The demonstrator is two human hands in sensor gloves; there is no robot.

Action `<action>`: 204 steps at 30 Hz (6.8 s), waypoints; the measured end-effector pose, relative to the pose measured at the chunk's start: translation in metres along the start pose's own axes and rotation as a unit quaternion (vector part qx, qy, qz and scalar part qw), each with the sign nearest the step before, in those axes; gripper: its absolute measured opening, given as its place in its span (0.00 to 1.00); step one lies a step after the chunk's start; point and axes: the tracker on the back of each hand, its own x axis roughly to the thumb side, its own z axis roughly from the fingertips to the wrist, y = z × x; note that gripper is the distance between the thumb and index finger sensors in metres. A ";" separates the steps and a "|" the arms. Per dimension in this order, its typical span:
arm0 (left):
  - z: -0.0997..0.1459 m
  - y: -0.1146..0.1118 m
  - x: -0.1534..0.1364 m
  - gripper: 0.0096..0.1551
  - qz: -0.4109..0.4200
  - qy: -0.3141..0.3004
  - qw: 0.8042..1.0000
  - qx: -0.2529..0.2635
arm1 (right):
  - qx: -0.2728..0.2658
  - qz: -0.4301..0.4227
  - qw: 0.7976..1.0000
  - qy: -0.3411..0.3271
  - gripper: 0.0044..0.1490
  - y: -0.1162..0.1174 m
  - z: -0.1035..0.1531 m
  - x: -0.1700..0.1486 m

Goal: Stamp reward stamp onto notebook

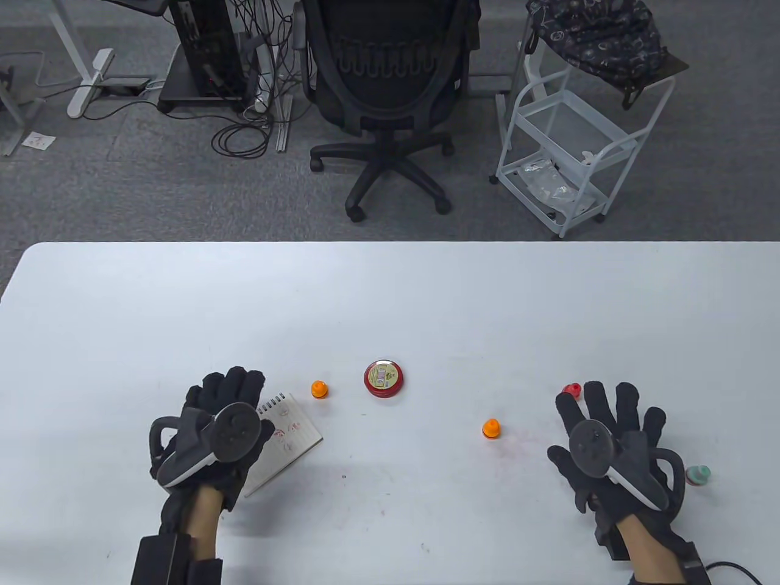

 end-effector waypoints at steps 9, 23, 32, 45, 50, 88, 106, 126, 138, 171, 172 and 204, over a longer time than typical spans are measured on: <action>-0.046 -0.035 -0.002 0.46 -0.074 0.015 0.986 -0.146 | -0.005 0.005 1.000 0.000 0.52 -0.006 0.003 0.000; -0.082 -0.071 -0.001 0.42 -0.093 0.058 0.970 -0.217 | 0.001 0.020 1.000 0.012 0.51 -0.004 0.002 -0.002; -0.096 -0.076 0.000 0.43 -0.050 0.087 0.959 -0.264 | -0.023 0.019 0.999 0.029 0.50 -0.009 0.005 -0.007; -0.100 -0.079 -0.008 0.39 -0.008 0.125 0.954 -0.273 | -0.017 0.027 0.999 0.027 0.50 -0.007 0.004 -0.003; -0.097 -0.080 -0.003 0.38 -0.015 0.159 0.948 -0.276 | -0.020 0.022 0.999 0.027 0.49 -0.008 0.004 -0.005; -0.006 -0.011 0.026 0.21 -0.041 0.054 0.998 0.007 | -0.005 0.025 0.999 -0.019 0.46 -0.006 0.007 0.006; 0.032 0.047 0.093 0.23 0.234 -0.025 0.959 0.155 | -0.005 0.026 0.999 -0.031 0.46 -0.004 0.008 0.011; -0.019 -0.057 0.161 0.50 0.455 0.091 0.886 0.000 | -0.018 0.062 0.997 -0.037 0.46 -0.008 0.010 0.019; -0.023 -0.073 0.165 0.54 0.188 0.082 0.978 -0.033 | -0.008 0.072 0.996 -0.045 0.45 -0.004 0.011 0.025; -0.034 -0.083 0.175 0.43 0.017 0.048 0.993 -0.104 | 0.002 0.085 0.995 -0.058 0.45 -0.002 0.012 0.033; -0.035 -0.082 0.175 0.43 0.016 0.047 0.993 -0.105 | 0.001 0.085 0.995 -0.059 0.44 -0.002 0.012 0.033; -0.083 -0.003 0.175 0.46 -0.065 -0.092 0.994 0.007 | -0.026 0.065 0.995 -0.072 0.44 -0.010 0.016 0.034</action>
